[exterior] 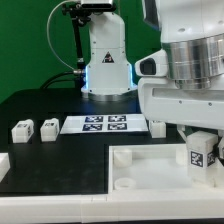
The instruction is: Assemble one leg
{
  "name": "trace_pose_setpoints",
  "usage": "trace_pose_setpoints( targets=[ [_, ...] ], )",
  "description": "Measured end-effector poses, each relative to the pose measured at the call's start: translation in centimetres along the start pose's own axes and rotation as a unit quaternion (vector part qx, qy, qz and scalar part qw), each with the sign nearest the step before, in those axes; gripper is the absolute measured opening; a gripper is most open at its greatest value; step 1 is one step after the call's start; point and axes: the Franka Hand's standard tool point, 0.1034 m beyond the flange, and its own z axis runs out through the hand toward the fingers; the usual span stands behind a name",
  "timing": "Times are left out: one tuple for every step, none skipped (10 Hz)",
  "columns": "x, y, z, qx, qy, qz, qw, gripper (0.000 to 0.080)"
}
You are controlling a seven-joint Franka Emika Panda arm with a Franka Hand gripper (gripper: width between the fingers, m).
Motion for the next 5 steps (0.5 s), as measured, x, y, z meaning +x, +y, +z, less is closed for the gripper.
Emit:
trace_pose_setpoints(
  targets=[
    [0.09,-0.11,0.06,0.003,-0.005,0.056,0.998,0.0296],
    [0.11,-0.39,0.07,0.006,-0.013,0.144,0.989,0.0293],
    [0.3,-0.55,0.16,0.012,-0.018,0.206,0.978,0.0294],
    [0.27,-0.57,0.18,0.014,-0.023,0.213,0.977,0.0294],
    [0.2,-0.58,0.2,0.014,-0.023,0.21,0.977,0.0294]
  ],
)
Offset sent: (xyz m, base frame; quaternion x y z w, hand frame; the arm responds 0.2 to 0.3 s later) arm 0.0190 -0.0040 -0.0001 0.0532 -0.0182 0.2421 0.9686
